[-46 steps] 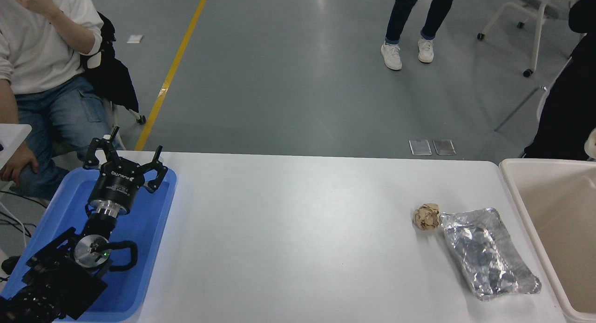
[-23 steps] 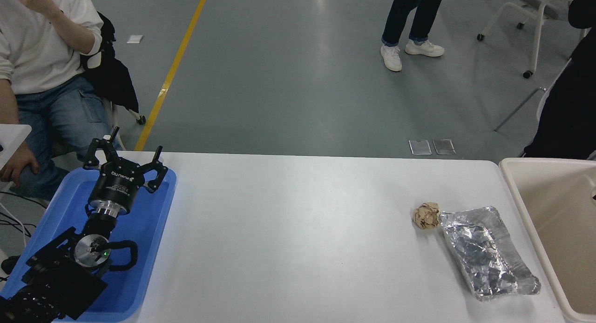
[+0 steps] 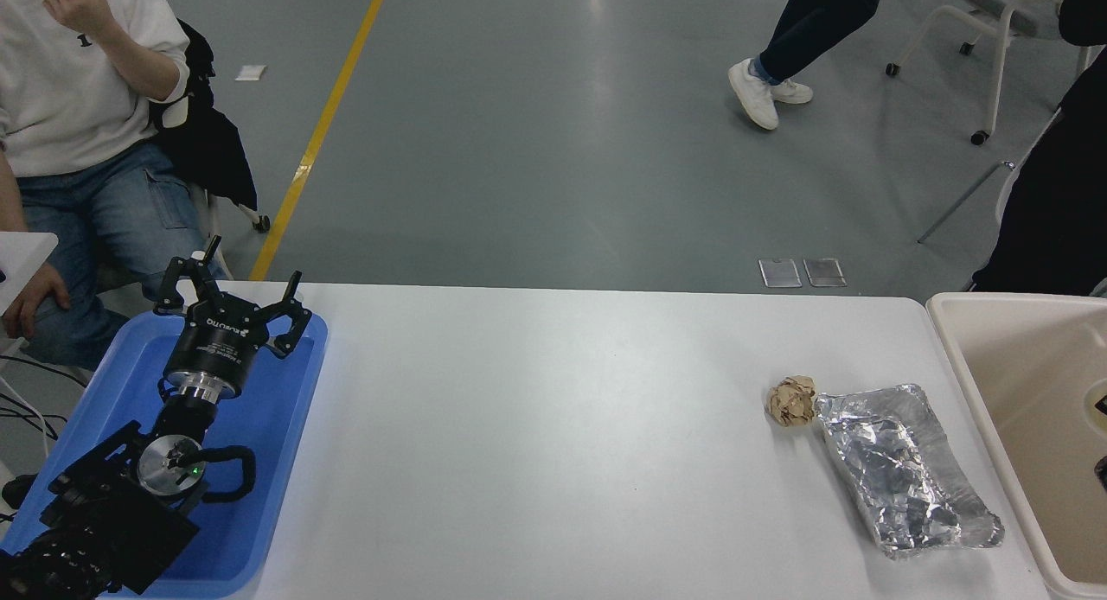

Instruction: Pick up paper cup place in dustbin

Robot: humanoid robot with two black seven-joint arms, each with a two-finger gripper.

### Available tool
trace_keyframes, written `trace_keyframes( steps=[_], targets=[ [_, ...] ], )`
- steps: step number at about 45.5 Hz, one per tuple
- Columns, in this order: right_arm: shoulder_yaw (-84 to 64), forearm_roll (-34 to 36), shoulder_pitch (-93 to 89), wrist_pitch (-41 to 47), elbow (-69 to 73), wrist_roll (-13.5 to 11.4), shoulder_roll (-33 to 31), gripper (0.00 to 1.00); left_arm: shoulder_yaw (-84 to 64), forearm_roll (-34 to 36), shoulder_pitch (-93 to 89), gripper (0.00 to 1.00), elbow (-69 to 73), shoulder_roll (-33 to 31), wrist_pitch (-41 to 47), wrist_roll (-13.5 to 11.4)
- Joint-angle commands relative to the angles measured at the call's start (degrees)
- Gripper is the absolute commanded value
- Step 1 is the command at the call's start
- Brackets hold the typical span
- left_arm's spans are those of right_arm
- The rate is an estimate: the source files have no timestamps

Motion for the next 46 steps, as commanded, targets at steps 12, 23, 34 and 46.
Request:
trace_keyframes(
  steps=[12, 23, 34, 46],
  targets=[
    [-0.3, -0.1, 3.7, -0.5, 1.7, 0.0, 0.6, 1.0, 0.0, 0.0, 0.0, 1.0, 0.0, 0.0, 0.0, 0.0],
    [-7.0, -0.1, 19.5, 0.0, 11.4, 0.0, -2.4, 1.0, 0.0, 0.0, 0.0, 1.0, 0.0, 0.0, 0.0, 0.0],
    [-16.3, -0.8, 39.7, 0.2, 31.4, 0.0, -3.4, 1.0, 0.0, 0.0, 0.0, 1.0, 0.0, 0.0, 0.0, 0.0],
    [-25.4, -1.0, 57.5, 7.8, 52.4, -0.1, -1.7, 1.0, 0.0, 0.0, 0.0, 1.0, 0.0, 0.0, 0.0, 0.1]
  ],
)
